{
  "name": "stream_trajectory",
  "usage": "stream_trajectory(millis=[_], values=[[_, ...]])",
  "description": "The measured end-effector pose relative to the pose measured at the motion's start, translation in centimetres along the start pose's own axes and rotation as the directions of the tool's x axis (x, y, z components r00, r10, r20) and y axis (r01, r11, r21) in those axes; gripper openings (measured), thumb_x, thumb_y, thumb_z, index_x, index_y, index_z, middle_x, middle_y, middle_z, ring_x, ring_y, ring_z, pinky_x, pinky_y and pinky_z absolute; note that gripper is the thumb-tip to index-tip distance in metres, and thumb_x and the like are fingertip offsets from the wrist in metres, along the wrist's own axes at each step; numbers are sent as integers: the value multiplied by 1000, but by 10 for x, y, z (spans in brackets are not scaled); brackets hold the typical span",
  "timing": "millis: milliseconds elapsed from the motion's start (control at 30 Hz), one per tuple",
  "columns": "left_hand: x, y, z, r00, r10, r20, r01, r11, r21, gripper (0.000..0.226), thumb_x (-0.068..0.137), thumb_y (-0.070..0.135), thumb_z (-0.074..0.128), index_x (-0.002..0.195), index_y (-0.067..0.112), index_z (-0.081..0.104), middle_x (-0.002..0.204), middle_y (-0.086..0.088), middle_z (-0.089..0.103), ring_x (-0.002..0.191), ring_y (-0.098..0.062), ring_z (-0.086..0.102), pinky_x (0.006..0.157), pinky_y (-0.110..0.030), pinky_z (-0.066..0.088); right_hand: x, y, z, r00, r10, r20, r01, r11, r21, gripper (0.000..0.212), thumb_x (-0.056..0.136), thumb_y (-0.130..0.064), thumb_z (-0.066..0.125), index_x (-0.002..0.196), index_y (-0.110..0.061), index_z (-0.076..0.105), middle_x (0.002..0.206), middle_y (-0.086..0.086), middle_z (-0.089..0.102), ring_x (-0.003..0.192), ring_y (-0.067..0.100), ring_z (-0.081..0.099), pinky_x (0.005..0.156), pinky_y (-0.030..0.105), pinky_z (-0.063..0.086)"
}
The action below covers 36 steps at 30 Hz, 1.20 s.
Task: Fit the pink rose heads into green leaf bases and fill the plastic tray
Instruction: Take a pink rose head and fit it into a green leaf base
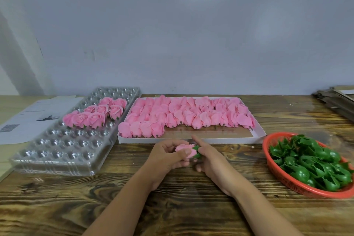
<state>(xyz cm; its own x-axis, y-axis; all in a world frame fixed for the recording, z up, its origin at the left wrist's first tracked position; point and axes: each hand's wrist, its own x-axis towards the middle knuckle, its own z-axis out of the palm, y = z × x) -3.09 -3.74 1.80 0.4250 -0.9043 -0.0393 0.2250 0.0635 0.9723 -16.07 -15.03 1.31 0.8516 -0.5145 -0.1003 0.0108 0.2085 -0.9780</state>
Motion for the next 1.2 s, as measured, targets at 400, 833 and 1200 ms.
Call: stream_trajectory(millis=[400, 833, 1200], values=[[0, 5, -2, 1000, -5, 13, 7, 982, -188, 22, 79, 15, 79, 100, 10, 80, 99, -11, 75, 84, -15, 72, 71, -23, 59, -10, -1, 7, 911, -308, -274, 315, 949, -19, 28, 81, 9, 70, 103, -7, 69, 100, 14, 75, 92, 19, 71, 89, 33, 56], [0, 3, -3, 1000, 0, 9, 2, 987, -163, 29, 75, 20, 81, 103, 10, 80, 99, -11, 75, 83, -15, 72, 70, -22, 59, -17, -7, 6, 937, -275, -216, 290, 956, 40, 24, 69, -17, 77, 93, -17, 79, 90, 11, 78, 74, 13, 72, 59, 19, 55], [1, 4, -3, 1000, -10, -5, 9, 981, -191, 26, 81, 11, 76, 105, 2, 76, 105, -17, 75, 85, -18, 73, 69, -23, 60, -19, -9, 5, 943, -260, -206, 283, 955, 89, 24, 68, -13, 77, 92, -15, 79, 94, 13, 77, 78, 16, 72, 65, 21, 58]])
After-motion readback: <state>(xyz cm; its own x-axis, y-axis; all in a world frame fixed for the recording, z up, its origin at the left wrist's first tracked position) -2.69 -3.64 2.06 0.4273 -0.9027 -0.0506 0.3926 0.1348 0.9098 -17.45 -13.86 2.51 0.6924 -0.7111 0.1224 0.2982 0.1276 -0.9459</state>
